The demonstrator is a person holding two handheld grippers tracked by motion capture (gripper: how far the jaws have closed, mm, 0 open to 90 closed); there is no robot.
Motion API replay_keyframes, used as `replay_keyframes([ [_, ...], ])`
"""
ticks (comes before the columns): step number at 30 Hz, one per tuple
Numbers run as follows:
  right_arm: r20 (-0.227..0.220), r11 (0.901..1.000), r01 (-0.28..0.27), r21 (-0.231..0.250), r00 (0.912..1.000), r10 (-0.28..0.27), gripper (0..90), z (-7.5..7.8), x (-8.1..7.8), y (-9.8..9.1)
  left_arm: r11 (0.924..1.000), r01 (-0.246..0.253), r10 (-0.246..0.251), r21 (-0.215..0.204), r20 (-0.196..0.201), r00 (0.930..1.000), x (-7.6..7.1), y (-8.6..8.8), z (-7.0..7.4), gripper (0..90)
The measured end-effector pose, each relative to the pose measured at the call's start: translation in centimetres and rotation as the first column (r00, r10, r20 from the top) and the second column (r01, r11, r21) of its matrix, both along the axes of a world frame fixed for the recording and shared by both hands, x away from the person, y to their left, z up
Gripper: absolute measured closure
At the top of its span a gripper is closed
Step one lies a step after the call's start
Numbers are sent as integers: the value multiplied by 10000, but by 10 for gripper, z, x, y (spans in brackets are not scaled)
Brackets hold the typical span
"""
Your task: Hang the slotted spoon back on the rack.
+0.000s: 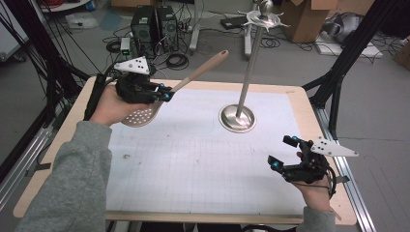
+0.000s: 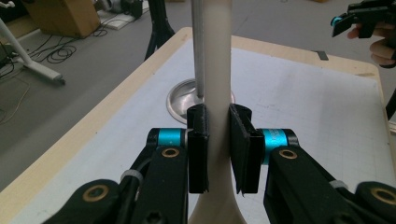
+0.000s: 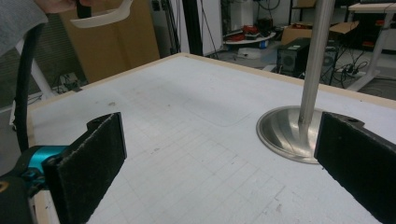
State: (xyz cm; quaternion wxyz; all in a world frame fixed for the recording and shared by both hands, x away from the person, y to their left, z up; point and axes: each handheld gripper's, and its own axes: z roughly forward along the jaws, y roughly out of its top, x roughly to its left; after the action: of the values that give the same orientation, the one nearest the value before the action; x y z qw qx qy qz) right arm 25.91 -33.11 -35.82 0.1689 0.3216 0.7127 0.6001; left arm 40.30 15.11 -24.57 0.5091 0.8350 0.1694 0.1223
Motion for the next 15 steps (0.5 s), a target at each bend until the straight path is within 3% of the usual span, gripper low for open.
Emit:
replay_keyframes([
  [5, -3, 10000, 76, 48, 10000, -76, 10, -2, 1, -3, 10000, 51, -51, 12, -21, 10000, 5, -5, 8, 778],
  [6, -11, 9999, 87, 67, 10000, -87, 10, -2, 1, -4, 9996, 128, -129, -240, -38, 9999, 8, -6, 11, 778],
  [15, -58, 9997, 169, 169, 9998, -169, 10, -2, 0, -8, 9985, 272, -265, -469, 159, 9995, 13, -14, 23, 778],
])
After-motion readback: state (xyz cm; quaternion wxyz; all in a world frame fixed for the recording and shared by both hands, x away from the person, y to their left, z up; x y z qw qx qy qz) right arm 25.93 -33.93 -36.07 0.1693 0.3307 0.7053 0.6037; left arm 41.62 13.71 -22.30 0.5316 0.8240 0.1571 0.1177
